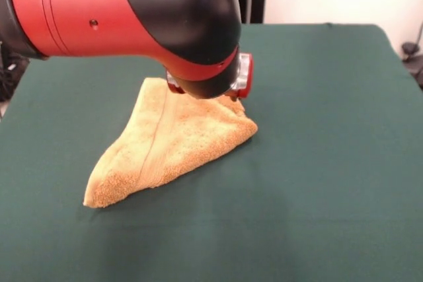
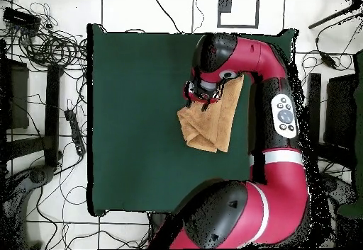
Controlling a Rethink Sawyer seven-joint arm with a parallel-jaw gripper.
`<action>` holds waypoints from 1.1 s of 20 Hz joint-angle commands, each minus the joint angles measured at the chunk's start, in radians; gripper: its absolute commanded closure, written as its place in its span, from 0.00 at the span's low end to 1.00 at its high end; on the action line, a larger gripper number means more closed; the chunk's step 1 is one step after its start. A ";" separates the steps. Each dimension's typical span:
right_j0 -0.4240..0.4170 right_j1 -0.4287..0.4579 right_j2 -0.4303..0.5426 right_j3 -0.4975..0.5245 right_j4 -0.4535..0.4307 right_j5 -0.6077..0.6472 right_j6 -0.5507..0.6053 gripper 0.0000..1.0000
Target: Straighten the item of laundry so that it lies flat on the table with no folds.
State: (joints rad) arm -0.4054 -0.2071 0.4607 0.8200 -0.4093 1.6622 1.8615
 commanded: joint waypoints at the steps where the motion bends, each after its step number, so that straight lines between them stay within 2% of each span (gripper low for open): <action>1: 0.053 0.122 0.081 -0.032 -0.028 -0.158 -0.204 0.00; 6: 0.069 0.223 0.082 -0.108 -0.081 -0.324 -0.218 0.00; 10: 0.072 0.303 0.084 -0.151 -0.104 -0.390 -0.272 0.00; 13: 0.076 0.327 0.062 -0.127 -0.118 -0.472 -0.272 0.00; 22: 0.087 0.344 0.025 -0.091 -0.139 -0.512 -0.248 0.00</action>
State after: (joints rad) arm -0.3724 -0.0460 0.4610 0.6479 -0.4437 1.4650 1.8620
